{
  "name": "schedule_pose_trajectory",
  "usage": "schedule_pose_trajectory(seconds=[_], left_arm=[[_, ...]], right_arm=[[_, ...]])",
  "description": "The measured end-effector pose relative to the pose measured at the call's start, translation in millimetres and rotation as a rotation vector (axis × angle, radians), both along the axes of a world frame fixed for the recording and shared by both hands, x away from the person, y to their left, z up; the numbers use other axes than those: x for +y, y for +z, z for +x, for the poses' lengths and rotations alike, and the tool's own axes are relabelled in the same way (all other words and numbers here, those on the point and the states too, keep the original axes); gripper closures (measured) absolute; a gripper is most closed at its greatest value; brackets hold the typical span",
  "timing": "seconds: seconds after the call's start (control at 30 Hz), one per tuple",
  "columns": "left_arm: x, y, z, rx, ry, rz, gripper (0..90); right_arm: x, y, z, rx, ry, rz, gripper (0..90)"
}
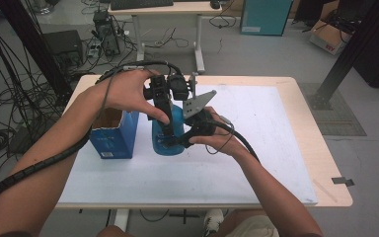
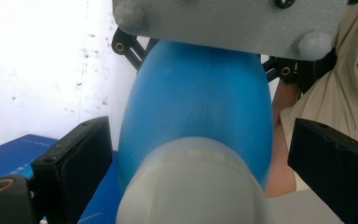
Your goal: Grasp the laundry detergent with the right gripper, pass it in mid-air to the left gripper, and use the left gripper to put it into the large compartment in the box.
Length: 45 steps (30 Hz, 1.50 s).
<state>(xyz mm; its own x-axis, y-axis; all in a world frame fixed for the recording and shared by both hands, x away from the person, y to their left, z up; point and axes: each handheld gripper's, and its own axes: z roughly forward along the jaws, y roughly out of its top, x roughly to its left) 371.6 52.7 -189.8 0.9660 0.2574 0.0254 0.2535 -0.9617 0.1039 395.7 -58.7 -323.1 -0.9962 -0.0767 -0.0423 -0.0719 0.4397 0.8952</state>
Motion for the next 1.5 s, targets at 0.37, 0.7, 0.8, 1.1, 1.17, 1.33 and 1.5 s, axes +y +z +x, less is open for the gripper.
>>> schedule_pose_trajectory(seconds=[0.37,0.7,0.8,1.1,1.17,1.33,1.5], left_arm=[[-0.3,-0.9,-0.3,-0.001,-0.002,0.009,7.7],[0.3,-0.5,-0.5,0.002,0.0,0.005,7.4],[0.3,-2.0,-1.1,-0.007,0.0,0.005,7.4],[2.4,-0.1,-1.0,0.005,0.0,0.008,7.4],[2.7,0.8,-0.8,0.003,0.001,0.009,7.4],[2.6,0.8,-0.8,0.0,0.0,0.011,7.5],[2.8,-0.4,-1.0,-0.014,0.005,0.009,7.6]], right_arm=[[0.6,0.1,-1.0,0.004,-0.001,-0.003,42.2],[0.8,0.8,-1.3,0.002,0.0,-0.003,42.2],[1.9,1.2,-4.5,0.042,-0.011,0.006,42.2],[2.5,1.0,-4.4,0.039,-0.017,0.006,42.2],[2.7,1.1,-4.6,0.041,-0.019,0.006,42.2],[2.8,1.1,-4.9,0.044,-0.02,0.005,42.2],[2.7,1.0,-4.4,0.039,-0.02,0.004,42.2]])
